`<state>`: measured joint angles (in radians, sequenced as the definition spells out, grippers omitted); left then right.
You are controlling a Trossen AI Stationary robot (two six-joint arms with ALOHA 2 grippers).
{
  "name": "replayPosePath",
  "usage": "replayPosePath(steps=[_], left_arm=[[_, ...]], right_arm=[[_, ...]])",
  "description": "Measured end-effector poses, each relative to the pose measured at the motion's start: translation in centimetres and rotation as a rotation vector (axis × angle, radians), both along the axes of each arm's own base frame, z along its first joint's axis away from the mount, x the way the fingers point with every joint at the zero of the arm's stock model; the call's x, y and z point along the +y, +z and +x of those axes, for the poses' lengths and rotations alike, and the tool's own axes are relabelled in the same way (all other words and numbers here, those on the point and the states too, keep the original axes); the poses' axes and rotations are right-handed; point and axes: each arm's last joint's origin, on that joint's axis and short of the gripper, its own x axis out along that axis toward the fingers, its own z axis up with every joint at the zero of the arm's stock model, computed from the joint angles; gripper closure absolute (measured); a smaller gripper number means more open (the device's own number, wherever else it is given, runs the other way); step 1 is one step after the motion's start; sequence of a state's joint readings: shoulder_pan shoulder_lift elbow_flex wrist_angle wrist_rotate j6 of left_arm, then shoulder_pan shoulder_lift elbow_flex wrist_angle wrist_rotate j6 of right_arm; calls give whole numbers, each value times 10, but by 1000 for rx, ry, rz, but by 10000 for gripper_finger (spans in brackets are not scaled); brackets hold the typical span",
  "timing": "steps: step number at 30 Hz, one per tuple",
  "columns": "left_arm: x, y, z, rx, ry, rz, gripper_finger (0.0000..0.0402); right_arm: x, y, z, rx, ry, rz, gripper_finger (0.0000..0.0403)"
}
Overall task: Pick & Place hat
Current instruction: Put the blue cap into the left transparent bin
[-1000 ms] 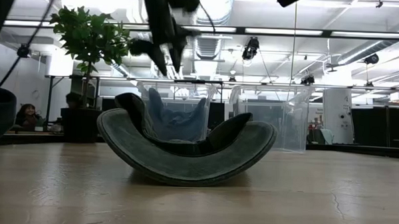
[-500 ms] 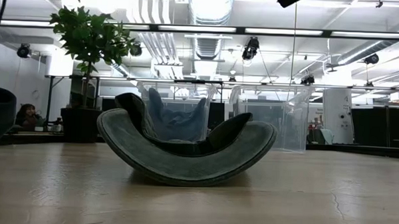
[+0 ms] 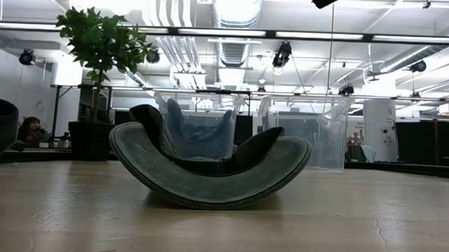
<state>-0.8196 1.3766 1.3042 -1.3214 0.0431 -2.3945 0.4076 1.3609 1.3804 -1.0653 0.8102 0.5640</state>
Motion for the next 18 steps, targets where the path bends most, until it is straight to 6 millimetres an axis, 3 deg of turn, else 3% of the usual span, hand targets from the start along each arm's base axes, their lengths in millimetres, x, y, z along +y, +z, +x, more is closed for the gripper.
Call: replayPosePath(steps=[8,12,18], left_arm=[[-11,-28,-1,127,-43,-9,229],[-22,-34,-8,223,-80,-62,229],[-42,-43,-11,217,-126,-94,229]], right_arm=[[0,0,0,0,0,1,280],[0,0,0,-1,0,1,280],[0,0,0,-1,0,2,280]])
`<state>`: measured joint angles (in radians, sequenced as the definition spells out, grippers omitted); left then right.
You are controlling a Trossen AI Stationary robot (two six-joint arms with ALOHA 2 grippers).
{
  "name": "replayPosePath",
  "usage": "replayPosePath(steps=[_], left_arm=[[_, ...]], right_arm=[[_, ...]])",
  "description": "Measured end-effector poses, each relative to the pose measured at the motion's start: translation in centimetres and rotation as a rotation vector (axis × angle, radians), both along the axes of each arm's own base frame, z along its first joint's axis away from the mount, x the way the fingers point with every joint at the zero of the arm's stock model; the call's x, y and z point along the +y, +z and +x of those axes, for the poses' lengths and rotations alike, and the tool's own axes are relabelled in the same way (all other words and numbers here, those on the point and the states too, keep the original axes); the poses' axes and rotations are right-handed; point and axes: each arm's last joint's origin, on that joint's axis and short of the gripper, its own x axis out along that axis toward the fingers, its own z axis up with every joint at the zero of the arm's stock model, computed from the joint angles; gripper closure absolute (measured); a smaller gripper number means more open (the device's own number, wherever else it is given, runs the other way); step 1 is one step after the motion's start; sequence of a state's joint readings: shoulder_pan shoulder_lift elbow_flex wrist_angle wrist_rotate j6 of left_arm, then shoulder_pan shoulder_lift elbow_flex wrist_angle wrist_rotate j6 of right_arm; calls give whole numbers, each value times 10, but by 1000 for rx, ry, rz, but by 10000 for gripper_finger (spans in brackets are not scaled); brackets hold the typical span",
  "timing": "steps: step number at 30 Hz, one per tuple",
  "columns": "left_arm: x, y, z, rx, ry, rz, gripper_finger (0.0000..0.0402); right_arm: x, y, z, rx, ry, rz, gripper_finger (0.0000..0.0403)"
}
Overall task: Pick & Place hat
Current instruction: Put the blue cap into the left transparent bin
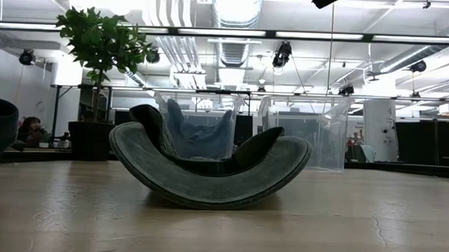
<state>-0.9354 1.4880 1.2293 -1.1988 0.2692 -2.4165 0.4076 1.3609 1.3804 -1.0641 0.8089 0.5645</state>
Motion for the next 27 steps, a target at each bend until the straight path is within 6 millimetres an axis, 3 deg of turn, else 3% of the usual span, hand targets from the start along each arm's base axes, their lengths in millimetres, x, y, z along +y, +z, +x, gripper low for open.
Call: replayPosePath(steps=[11,27], left_arm=[[-25,-25,12,-10,-14,-13,229],[-41,-52,17,-3,-27,34,229]], right_arm=[[0,0,0,-6,-2,6,280],[1,0,0,4,14,31,280]])
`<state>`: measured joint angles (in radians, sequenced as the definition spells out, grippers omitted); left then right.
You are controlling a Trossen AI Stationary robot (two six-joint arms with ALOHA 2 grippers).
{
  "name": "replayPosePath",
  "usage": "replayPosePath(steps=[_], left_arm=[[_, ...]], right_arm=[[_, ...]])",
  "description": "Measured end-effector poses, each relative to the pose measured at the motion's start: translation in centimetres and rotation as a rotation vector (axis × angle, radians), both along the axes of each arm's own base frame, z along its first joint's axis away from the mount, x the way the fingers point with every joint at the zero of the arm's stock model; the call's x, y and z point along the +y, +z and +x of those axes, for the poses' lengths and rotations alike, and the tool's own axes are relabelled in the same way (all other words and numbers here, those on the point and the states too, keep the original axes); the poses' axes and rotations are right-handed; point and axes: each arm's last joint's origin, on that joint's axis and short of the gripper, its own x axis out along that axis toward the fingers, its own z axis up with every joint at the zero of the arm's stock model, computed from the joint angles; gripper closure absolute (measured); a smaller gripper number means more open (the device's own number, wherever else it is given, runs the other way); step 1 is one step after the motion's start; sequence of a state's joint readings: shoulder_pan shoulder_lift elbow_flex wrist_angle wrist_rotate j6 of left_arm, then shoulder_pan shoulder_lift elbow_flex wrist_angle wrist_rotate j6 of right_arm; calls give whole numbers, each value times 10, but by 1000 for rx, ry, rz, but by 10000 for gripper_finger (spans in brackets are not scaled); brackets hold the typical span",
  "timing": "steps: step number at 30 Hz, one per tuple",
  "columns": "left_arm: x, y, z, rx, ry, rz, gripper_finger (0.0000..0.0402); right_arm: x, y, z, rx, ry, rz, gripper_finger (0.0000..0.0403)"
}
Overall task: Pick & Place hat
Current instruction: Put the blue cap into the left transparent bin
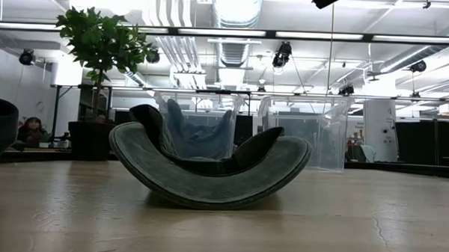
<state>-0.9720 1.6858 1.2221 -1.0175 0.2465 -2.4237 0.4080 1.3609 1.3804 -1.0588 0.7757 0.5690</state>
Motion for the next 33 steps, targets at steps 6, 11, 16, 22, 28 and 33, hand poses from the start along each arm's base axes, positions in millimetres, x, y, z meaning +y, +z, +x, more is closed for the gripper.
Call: replayPosePath(steps=[6,11,16,22,28,33], left_arm=[[-5,-11,1,15,-2,20,229],[-10,-20,4,16,-1,23,229],[-14,-26,7,8,-5,14,250],[-14,-29,9,-16,-21,37,344],[-13,-28,9,-41,-34,56,391],[-7,-20,7,-90,-41,99,395]], right_arm=[[0,0,0,0,0,0,280],[0,0,0,-1,0,0,280],[0,0,0,-1,0,0,280],[0,0,0,0,0,0,280],[0,0,0,2,3,-3,280],[0,0,0,2,3,-3,280]])
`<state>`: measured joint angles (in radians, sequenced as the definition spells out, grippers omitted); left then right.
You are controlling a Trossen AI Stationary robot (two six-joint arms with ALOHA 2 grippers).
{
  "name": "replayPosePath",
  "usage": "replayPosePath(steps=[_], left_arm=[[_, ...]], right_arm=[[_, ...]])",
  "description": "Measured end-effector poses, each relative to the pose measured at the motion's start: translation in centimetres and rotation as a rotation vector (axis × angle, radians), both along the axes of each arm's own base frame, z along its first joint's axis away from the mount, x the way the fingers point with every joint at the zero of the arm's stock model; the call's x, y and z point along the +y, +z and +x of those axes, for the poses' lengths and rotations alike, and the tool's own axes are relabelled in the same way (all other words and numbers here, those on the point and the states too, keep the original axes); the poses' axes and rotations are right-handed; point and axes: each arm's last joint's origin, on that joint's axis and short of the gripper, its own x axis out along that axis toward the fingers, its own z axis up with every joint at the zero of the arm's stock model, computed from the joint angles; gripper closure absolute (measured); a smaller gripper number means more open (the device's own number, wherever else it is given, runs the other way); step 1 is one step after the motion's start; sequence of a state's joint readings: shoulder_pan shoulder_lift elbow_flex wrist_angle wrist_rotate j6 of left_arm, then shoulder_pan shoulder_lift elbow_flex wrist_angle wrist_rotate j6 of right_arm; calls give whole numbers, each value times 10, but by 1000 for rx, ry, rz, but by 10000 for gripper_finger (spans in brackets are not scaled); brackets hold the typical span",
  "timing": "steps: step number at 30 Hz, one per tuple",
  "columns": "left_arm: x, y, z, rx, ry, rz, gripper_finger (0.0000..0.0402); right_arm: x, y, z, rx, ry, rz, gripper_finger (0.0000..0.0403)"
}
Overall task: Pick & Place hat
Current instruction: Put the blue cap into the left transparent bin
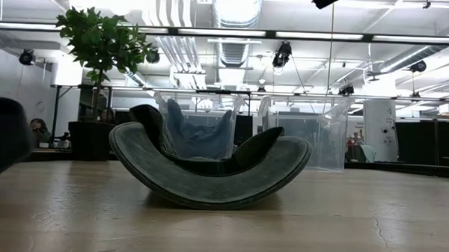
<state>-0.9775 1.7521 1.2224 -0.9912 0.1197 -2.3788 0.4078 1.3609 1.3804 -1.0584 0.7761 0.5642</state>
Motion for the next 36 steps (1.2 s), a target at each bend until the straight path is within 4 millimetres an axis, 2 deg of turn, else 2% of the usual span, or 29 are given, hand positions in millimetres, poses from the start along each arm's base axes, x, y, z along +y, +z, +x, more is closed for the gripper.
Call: replayPosePath(steps=[6,19,23,29,36], left_arm=[[16,27,-6,-40,-1,77,395],[51,122,-28,-76,-28,190,395],[59,140,-26,-286,-42,243,395],[72,160,-21,-682,-88,486,395],[81,176,-21,-992,-184,767,395]], right_arm=[[0,0,0,0,0,0,280],[0,0,0,-1,-1,1,280],[0,0,0,-2,-3,3,280],[0,0,0,-3,-4,2,280],[0,0,0,-2,-3,2,280]])
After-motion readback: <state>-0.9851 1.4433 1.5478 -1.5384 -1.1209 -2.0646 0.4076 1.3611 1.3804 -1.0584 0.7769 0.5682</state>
